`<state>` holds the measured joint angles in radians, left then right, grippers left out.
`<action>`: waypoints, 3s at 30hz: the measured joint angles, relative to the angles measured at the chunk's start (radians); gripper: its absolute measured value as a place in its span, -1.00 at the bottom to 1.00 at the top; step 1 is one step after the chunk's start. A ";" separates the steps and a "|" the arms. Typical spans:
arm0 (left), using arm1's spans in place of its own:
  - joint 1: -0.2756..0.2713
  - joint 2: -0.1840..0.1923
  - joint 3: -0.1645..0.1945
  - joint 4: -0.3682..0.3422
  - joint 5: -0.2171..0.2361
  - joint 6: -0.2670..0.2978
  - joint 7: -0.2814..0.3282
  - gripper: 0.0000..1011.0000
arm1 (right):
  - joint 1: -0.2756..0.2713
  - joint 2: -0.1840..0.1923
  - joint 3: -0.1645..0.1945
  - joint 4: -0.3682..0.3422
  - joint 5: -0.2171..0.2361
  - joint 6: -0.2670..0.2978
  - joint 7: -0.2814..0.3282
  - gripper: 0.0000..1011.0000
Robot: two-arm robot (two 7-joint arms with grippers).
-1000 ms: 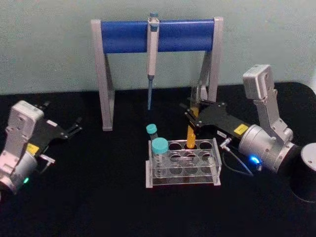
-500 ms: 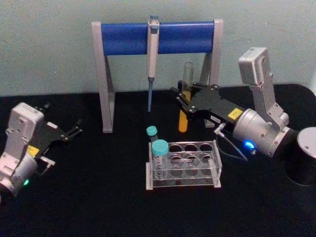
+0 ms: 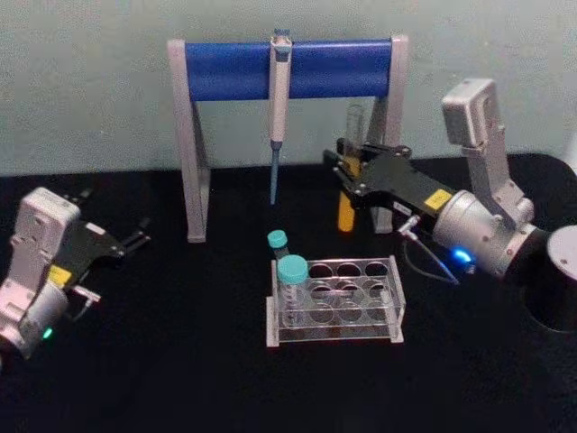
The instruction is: Pick up the test tube from the test tube rack, shake it, then place it back into the test tube rack.
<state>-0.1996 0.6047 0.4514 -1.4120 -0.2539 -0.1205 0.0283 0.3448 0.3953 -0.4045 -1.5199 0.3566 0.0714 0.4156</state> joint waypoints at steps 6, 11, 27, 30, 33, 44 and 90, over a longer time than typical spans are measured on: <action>0.000 0.000 0.000 0.000 0.000 0.000 0.000 0.98 | -0.058 0.036 0.039 -0.063 -0.004 0.023 -0.033 -0.55; 0.000 0.000 0.000 0.000 0.000 0.000 0.000 0.98 | -0.121 0.072 0.066 -0.137 0.003 0.057 -0.042 -0.55; 0.000 0.000 0.000 0.000 0.000 0.000 0.000 0.98 | -0.104 0.056 -0.005 -0.148 0.062 0.061 0.041 -0.55; 0.000 0.000 0.000 0.000 0.000 0.000 0.000 0.98 | -0.085 0.036 -0.013 -0.121 0.060 0.039 0.036 -0.55; 0.000 0.000 0.000 0.000 0.000 0.000 0.000 0.98 | -0.059 0.009 -0.017 -0.078 0.052 0.010 0.016 -0.55; 0.000 0.000 0.000 0.000 0.000 0.000 0.000 0.98 | -0.044 -0.031 0.017 -0.021 0.028 -0.014 -0.052 -0.55; 0.000 0.000 0.000 0.000 0.000 0.000 0.000 0.98 | -0.056 0.007 -0.024 -0.068 0.054 -0.010 0.040 -0.55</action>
<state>-0.1995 0.6047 0.4514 -1.4120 -0.2539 -0.1205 0.0283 0.2886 0.4022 -0.4284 -1.5882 0.4108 0.0619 0.4557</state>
